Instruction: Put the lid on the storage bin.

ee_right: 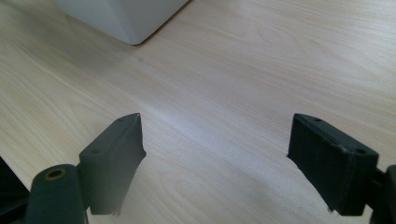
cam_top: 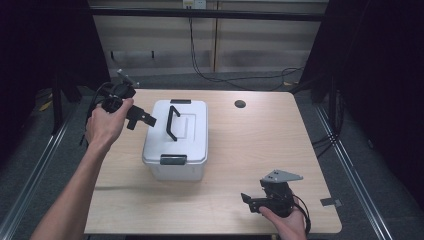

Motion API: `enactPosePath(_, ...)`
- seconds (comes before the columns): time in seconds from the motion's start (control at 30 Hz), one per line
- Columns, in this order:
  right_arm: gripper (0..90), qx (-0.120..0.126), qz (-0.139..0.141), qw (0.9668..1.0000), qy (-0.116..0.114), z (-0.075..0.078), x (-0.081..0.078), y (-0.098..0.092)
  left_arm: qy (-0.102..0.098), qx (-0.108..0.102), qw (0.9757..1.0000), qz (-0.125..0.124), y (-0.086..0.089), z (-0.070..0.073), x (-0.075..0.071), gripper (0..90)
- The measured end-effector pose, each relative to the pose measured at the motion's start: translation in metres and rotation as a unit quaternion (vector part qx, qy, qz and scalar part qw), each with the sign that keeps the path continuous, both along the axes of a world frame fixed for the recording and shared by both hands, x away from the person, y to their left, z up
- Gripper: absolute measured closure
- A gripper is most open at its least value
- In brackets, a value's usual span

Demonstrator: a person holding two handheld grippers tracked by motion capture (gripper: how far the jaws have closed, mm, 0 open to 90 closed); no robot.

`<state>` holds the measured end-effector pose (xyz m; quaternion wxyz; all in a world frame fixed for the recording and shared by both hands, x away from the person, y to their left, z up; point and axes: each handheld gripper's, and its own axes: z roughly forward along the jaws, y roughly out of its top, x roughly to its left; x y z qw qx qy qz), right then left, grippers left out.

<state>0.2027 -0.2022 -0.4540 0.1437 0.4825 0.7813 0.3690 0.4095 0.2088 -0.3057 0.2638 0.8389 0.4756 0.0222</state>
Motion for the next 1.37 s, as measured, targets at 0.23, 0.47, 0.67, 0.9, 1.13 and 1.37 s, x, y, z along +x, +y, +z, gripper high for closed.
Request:
enactPosePath(0.23,17.2,0.000,-0.002,1.0000,0.000,0.000,0.000,0.000,-0.032,-0.027,0.9990,-0.012,0.022,-0.016,-0.015,17.3)
enactPosePath(0.47,17.3,-0.001,-0.001,1.0000,-0.002,0.000,0.001,-0.001,-0.044,-0.037,0.9982,-0.015,0.042,-0.037,-0.033,18.6)
enactPosePath(0.67,17.3,0.000,-0.002,1.0000,-0.003,0.000,0.000,-0.001,-0.063,-0.051,0.9967,-0.008,0.058,-0.056,-0.058,19.1)
enactPosePath(0.9,17.5,0.020,-0.020,0.9995,-0.015,-0.001,-0.002,-0.003,-0.099,-0.036,0.9945,0.001,0.077,-0.083,-0.084,19.2)
enactPosePath(1.13,17.5,0.026,-0.015,0.9994,-0.016,-0.004,0.000,0.001,-0.096,-0.083,0.9919,0.008,0.104,-0.106,-0.111,18.9)
enactPosePath(1.37,17.6,0.016,-0.019,0.9996,-0.010,-0.007,0.004,0.000,-0.110,-0.089,0.9899,0.007,0.109,-0.121,-0.128,18.4)
